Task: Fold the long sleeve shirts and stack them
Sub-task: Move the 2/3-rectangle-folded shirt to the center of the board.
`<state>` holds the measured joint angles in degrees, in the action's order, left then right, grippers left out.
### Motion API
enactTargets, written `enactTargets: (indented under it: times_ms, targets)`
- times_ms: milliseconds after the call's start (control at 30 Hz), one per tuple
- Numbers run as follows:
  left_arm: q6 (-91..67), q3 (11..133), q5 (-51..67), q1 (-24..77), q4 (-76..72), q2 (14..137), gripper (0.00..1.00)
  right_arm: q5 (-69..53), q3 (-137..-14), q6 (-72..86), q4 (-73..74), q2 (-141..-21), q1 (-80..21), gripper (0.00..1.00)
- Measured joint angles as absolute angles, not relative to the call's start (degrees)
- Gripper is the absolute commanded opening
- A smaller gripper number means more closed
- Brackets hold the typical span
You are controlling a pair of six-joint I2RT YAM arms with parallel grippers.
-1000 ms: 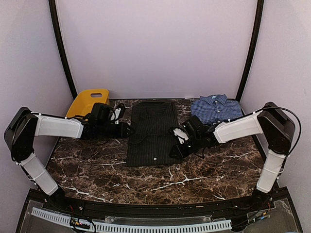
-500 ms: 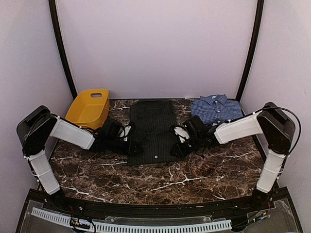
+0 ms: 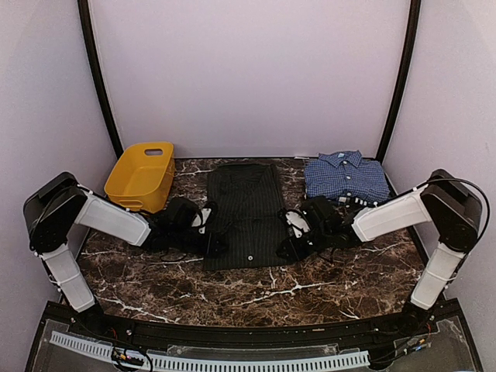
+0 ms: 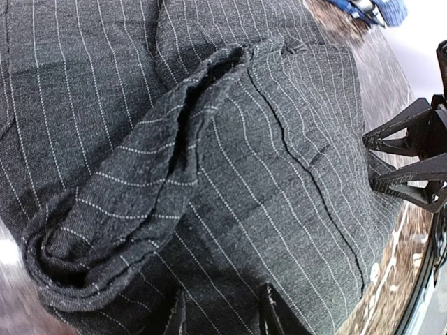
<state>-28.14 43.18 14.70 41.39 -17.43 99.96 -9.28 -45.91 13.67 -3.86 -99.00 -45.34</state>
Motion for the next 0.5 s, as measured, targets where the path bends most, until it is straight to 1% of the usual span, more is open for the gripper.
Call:
enactTargets:
  times_ms: [167, 300, 400, 433, 500]
  targets:
    - [-29.67, 37.50, 13.52, 44.58, -16.97, 94.72, 0.34, -8.84, -41.80, 16.86, -3.90, -95.22, -49.52, 0.45]
    - [-31.29, 33.50, 12.38, 48.88, -15.46, 90.06, 0.35, -8.29, -37.56, 20.93, -1.39, -89.97, -54.00, 0.47]
    - [-31.77, 31.18, 12.38, 51.72, -12.71, 85.95, 0.36, -7.77, -35.53, 23.59, 3.53, -85.14, -56.10, 0.52]
    - [-31.70, 30.65, 12.45, 52.21, -11.53, 84.49, 0.36, -7.57, -35.31, 24.40, 5.52, -83.37, -56.38, 0.55]
    - [-31.05, 30.48, 12.10, 52.40, -8.84, 81.34, 0.39, -6.61, -35.59, 25.28, 8.58, -79.53, -56.38, 0.59]
